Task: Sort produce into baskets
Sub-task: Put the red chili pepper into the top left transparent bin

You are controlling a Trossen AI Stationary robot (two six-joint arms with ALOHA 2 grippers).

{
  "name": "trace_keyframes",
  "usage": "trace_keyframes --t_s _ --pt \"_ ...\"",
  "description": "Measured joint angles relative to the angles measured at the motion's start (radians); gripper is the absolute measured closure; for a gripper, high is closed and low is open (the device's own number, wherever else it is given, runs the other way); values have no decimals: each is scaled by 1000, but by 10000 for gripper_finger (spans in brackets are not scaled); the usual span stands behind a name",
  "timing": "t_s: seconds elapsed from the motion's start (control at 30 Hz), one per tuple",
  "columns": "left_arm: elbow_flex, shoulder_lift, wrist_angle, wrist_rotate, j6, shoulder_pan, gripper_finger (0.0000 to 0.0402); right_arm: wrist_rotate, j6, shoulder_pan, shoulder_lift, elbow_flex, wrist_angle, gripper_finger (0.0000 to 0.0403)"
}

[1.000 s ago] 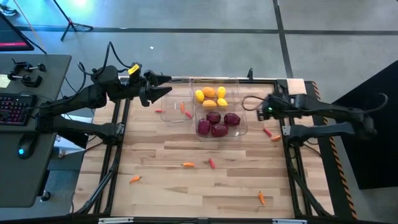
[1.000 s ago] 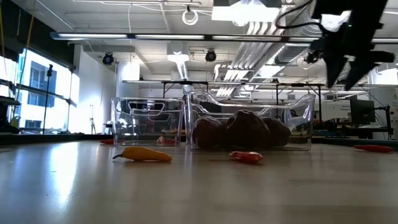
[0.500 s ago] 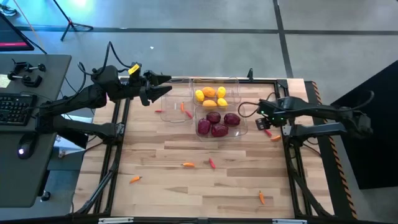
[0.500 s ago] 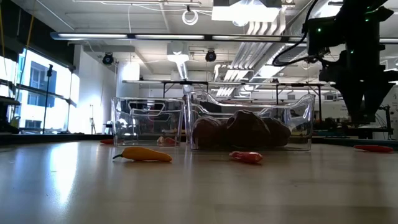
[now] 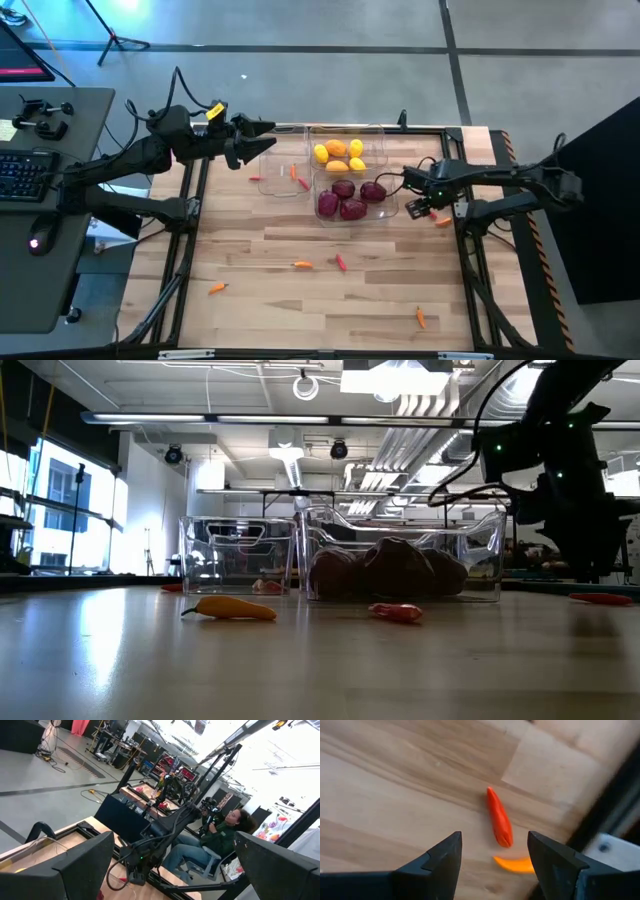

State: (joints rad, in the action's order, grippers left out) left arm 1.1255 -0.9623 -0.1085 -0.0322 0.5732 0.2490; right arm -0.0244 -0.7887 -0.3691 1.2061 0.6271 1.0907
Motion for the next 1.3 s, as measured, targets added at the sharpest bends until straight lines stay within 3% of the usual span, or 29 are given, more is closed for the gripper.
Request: trace_keyframes --t_s 0.33,0.43,0.53,0.73,0.87,1.07,1.2,1.3 --pt "0 0 0 0 1 0 5 22 -20 0 -2 -124 -93 189" --pt "0 0 0 0 1 0 5 22 -18 0 -2 -133 -117 205" --pt "0 0 0 6 0 0 5 16 -18 0 -2 -137 -125 249" --pt "0 0 0 14 0 0 5 -72 -22 1 -2 -132 -136 381" --pt "0 0 0 14 0 0 5 -165 -22 0 -29 -28 -66 381" --pt "0 0 0 24 -1 0 5 -395 4 0 -114 280 -19 398" --pt "0 0 0 38 -1 0 5 -426 85 0 -134 401 -299 385" --pt "0 0 0 45 -1 0 5 -308 179 1 -95 413 -542 376"
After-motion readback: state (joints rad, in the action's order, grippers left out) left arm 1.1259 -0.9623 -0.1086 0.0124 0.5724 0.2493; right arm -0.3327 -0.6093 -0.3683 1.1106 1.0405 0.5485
